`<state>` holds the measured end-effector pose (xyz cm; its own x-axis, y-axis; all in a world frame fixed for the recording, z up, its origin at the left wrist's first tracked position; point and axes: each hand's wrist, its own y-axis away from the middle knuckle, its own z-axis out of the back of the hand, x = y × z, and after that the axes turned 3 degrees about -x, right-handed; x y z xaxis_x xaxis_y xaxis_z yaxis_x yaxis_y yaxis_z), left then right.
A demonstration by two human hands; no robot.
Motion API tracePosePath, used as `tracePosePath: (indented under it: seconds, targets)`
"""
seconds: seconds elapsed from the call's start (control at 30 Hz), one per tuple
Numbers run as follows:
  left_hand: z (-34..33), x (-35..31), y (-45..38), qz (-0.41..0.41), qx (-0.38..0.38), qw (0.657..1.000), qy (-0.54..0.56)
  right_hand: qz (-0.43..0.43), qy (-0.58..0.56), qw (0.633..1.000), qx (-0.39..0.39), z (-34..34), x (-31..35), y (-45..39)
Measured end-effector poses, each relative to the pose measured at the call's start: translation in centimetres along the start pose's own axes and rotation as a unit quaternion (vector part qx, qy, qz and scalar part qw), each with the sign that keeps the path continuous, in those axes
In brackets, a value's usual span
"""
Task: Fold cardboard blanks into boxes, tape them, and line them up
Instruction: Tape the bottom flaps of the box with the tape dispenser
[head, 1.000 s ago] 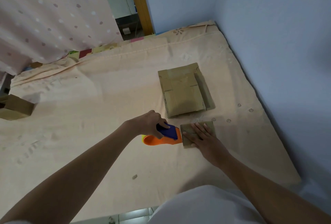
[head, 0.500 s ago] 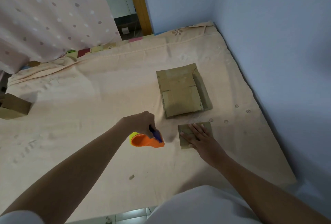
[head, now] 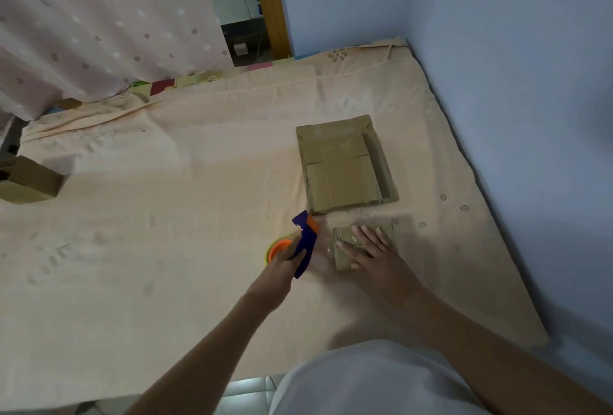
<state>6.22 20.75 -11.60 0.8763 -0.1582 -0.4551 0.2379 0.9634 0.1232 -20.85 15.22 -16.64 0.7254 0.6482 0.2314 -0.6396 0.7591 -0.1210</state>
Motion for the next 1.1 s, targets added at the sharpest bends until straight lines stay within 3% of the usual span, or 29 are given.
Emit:
tracePosePath:
  seconds: [0.1, 0.2, 0.27, 0.4, 0.5, 0.63, 0.77, 0.87, 0.97, 1.1]
  targets:
    - [-1.9, -1.6, 1.7, 0.042, 0.012, 0.999, 0.015, -0.006, -0.005, 1.000, -0.002, 0.4, 0.2, -0.3]
    - [-4.2, -1.8, 1.7, 0.020, 0.007, 0.999, 0.033, -0.012, -0.008, 1.000, 0.023, 0.7, 0.3, -0.4]
    - [-4.1, -2.7, 1.3, 0.060, 0.010, 0.997, 0.043, -0.014, -0.019, 0.999, 0.031, 0.8, 0.2, -0.4]
    - [-3.3, -5.3, -0.2, 0.125, -0.074, 0.989, 0.032, -0.011, -0.043, 0.999, 0.028, 1.2, 0.3, -0.3]
    - [-3.2, -8.1, -1.6, 0.128, -0.116, 0.979, 0.112, -0.014, -0.062, 0.997, 0.039, 1.7, 0.5, -0.2]
    - [-2.9, -10.1, -2.2, 0.145, -0.107, 0.968, 0.176, -0.022, -0.087, 0.995, 0.051, 1.8, 0.4, -0.3]
    - [-2.2, -10.5, -2.5, 0.227, -0.088, 0.928, 0.281, -0.040, -0.116, 0.991, 0.058, 2.1, 0.5, -0.3]
    - [-2.3, -10.5, -2.9, 0.298, -0.077, 0.876, 0.370, -0.122, -0.185, 0.971, 0.090, 2.5, 0.8, -0.6]
    - [-2.6, -10.0, -3.5, 0.364, -0.063, 0.834, 0.410, -0.183, -0.228, 0.948, 0.126, 3.1, 0.8, -0.9]
    - [-1.9, -10.3, -4.2, 0.391, -0.051, 0.805, 0.443, -0.213, -0.271, 0.928, 0.139, 4.7, 1.3, -1.3]
